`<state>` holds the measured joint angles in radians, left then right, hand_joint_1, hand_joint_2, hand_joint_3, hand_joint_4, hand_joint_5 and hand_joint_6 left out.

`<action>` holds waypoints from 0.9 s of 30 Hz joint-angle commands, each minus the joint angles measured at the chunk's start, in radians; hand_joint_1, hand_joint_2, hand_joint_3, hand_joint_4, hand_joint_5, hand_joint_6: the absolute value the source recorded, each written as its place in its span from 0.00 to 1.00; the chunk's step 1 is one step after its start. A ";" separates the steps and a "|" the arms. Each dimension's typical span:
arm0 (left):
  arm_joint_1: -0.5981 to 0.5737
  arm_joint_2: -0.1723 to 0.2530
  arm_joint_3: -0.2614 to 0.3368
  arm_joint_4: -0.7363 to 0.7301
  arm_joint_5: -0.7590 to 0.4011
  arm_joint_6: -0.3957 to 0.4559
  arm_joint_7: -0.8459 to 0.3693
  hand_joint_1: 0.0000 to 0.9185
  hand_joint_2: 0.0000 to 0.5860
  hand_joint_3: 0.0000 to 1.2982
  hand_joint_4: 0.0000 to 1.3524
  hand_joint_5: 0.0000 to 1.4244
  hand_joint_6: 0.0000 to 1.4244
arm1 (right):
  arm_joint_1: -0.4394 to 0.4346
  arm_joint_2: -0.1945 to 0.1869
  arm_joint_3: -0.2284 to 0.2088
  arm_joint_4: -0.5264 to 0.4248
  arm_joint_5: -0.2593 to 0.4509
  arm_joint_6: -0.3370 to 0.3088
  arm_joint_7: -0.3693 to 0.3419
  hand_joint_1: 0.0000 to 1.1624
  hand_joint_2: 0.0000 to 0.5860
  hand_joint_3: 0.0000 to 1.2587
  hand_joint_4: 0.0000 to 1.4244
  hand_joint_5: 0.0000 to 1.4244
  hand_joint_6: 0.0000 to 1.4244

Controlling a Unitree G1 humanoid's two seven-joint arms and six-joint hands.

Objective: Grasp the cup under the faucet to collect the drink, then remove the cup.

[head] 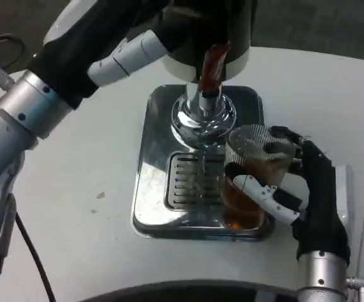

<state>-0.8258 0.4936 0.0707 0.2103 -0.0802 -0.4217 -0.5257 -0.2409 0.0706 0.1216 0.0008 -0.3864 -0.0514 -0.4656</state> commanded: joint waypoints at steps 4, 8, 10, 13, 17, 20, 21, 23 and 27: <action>0.049 0.017 0.036 -0.053 -0.027 0.027 0.004 0.00 0.10 0.11 0.14 0.25 0.20 | 0.045 0.010 -0.019 -0.092 0.007 0.002 0.017 0.77 0.40 0.50 0.51 0.61 0.27; 0.076 0.020 0.050 -0.083 -0.034 0.040 0.006 0.00 0.10 0.11 0.15 0.25 0.20 | 0.069 0.005 -0.026 -0.126 0.003 0.011 0.029 0.80 0.38 0.50 0.51 0.61 0.28; 0.091 0.022 0.056 -0.099 -0.034 0.041 0.010 0.00 0.10 0.11 0.15 0.25 0.20 | 0.077 0.005 -0.032 -0.138 0.008 0.014 0.037 0.80 0.38 0.51 0.51 0.62 0.28; 0.110 0.023 0.065 -0.119 -0.036 0.048 0.015 0.00 0.10 0.11 0.15 0.25 0.20 | 0.092 -0.001 -0.042 -0.161 0.003 0.019 0.043 0.81 0.37 0.51 0.52 0.62 0.29; 0.164 0.025 0.083 -0.173 -0.038 0.063 0.021 0.00 0.10 0.11 0.15 0.25 0.20 | 0.137 0.000 -0.052 -0.219 0.003 0.027 0.059 0.82 0.36 0.52 0.53 0.63 0.29; 0.221 0.027 0.098 -0.218 -0.039 0.079 0.030 0.00 0.10 0.11 0.15 0.25 0.20 | 0.173 0.003 -0.053 -0.261 0.001 0.035 0.072 0.82 0.36 0.52 0.53 0.63 0.29; 0.241 0.027 0.105 -0.232 -0.039 0.085 0.035 0.00 0.10 0.11 0.15 0.25 0.20 | 0.186 0.002 -0.052 -0.278 -0.002 0.035 0.075 0.82 0.35 0.53 0.53 0.63 0.29; 0.274 0.027 0.116 -0.255 -0.038 0.097 0.046 0.00 0.10 0.11 0.15 0.25 0.20 | 0.203 0.005 -0.051 -0.300 -0.002 0.037 0.081 0.82 0.35 0.53 0.53 0.63 0.29; 0.325 0.027 0.133 -0.292 -0.037 0.116 0.058 0.00 0.10 0.12 0.15 0.25 0.20 | 0.225 0.006 -0.054 -0.334 0.000 0.044 0.093 0.82 0.34 0.53 0.53 0.63 0.30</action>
<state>-0.5357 0.5086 0.1875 -0.0498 -0.1109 -0.3165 -0.4816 -0.0259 0.0648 0.0638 -0.2849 -0.3878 0.0003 -0.3755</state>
